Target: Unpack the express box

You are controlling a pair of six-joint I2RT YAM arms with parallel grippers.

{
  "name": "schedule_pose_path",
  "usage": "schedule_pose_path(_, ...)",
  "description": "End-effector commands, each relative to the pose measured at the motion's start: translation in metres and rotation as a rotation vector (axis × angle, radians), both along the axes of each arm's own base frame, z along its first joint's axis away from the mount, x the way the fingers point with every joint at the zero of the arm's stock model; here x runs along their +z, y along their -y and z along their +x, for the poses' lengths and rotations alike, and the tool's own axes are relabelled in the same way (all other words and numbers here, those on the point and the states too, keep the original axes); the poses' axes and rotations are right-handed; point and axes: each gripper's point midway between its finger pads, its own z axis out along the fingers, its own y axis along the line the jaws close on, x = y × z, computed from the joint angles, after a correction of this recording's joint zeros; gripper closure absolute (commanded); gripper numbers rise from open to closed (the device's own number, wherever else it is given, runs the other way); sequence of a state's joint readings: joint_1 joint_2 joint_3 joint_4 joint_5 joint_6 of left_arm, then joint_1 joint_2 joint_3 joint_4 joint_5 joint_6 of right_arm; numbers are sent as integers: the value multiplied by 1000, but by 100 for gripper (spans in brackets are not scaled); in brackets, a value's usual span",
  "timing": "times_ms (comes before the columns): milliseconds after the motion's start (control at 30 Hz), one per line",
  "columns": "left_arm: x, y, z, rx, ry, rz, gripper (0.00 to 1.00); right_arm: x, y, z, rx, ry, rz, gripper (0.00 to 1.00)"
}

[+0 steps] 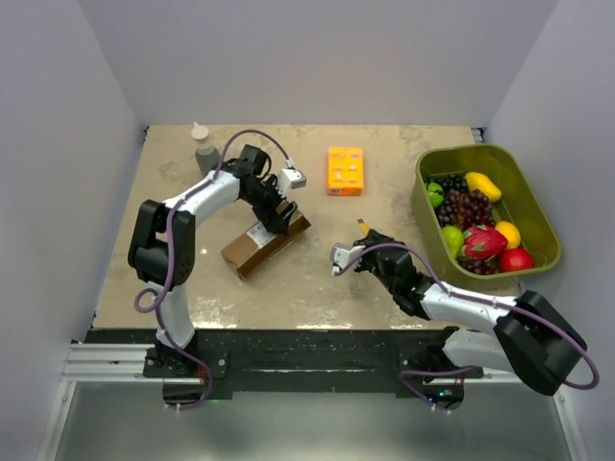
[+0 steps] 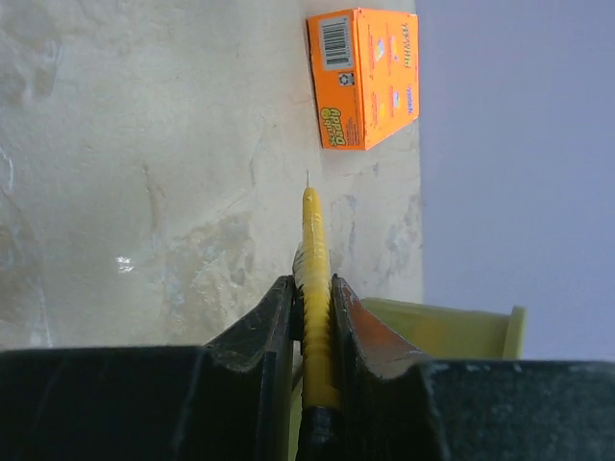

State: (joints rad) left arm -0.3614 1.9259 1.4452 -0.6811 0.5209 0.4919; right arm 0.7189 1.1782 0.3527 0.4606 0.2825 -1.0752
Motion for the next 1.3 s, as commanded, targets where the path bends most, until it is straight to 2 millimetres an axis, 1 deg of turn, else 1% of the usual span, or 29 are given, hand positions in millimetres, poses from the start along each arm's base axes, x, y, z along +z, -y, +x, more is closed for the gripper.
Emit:
schedule_pose_path(0, 8, 10, 3, -25, 4, -70, 10, 42, -2, 17, 39, 256, -114, 100)
schedule_pose_path(33, 7, 10, 2, -22, -2, -75, 10, 31, -3, 17, 47, 245, -143, 100)
schedule_pose_path(100, 9, 13, 2, -18, -9, -100, 11, 24, 0, 18, 43, 270, -176, 100)
schedule_pose_path(133, 9, 14, 1, -19, -14, -105, 11, 13, 2, 18, 38, 251, -210, 100)
schedule_pose_path(233, 9, 16, -2, -18, -30, -127, 12, 2, 6, 17, 30, 230, -231, 100)
schedule_pose_path(267, 11, 18, -1, -12, -29, -139, 12, -5, 7, 15, 38, 203, -246, 100)
schedule_pose_path(333, 11, 20, -2, -15, -38, -157, 13, -13, 8, 11, 50, 169, -255, 90)
schedule_pose_path(367, 11, 21, -1, -11, -42, -163, 13, -21, 9, 8, 65, 137, -276, 75)
schedule_pose_path(467, 14, 25, 0, -16, -43, -184, 14, -27, 12, 2, 81, 117, -296, 54)
schedule_pose_path(500, 14, 26, 0, -18, -45, -192, 14, -28, 11, 1, 90, 105, -297, 45)
schedule_pose_path(533, 16, 27, 2, -18, -41, -202, 14, -30, 10, -1, 99, 81, -292, 42)
schedule_pose_path(567, 17, 28, 2, -18, -45, -210, 14, -38, 10, -6, 121, 12, -315, 38)
schedule_pose_path(600, 19, 29, 2, -20, -45, -224, 14, -27, -1, -10, 167, 3, -261, 29)
schedule_pose_path(633, 18, 30, 3, -20, -50, -228, 14, -26, -4, -14, 179, -37, -229, 26)
schedule_pose_path(667, 18, 30, 3, -19, -54, -233, 14, -31, -4, -23, 210, -108, -249, 23)
schedule_pose_path(700, 19, 31, 2, -23, -61, -244, 14, -21, -15, -33, 285, -124, -204, 17)
schedule_pose_path(767, 17, 32, 1, -32, -69, -252, 14, -19, -14, -51, 333, -218, -210, 9)
schedule_pose_path(800, 15, 31, 1, -31, -72, -252, 14, -6, -18, -57, 366, -214, -180, 7)
schedule_pose_path(833, 14, 31, 1, -32, -75, -253, 14, 2, -23, -68, 404, -263, -153, 3)
schedule_pose_path(900, 17, 31, 2, -32, -75, -265, 14, 18, -27, -72, 405, -279, -102, 2)
schedule_pose_path(933, 19, 31, 4, -31, -73, -271, 14, 36, -34, -71, 391, -294, -26, 1)
schedule_pose_path(967, 21, 31, 4, -27, -76, -278, 13, 43, -37, -70, 381, -309, 7, 1)
schedule_pose_path(1033, 28, 33, 11, -11, -66, -292, 10, 60, -51, -64, 358, -365, 86, 1)
schedule_pose_path(1067, 37, 35, 17, -6, -54, -310, 6, 66, -61, -65, 377, -395, 123, 2)
schedule_pose_path(1133, 47, 37, 20, 9, -66, -324, 1, 77, -80, -61, 388, -464, 178, 4)
schedule_pose_path(1167, 58, 37, 27, 18, -43, -326, 0, 79, -91, -65, 436, -494, 197, 8)
schedule_pose_path(1200, 68, 35, 27, 28, -33, -330, 0, 78, -97, -62, 446, -511, 199, 9)
schedule_pose_path(1233, 74, 33, 28, 40, -28, -338, 0, 88, -107, -53, 467, -480, 220, 11)
schedule_pose_path(1267, 76, 23, 29, 65, -29, -339, 0, 76, -116, -48, 475, -509, 210, 15)
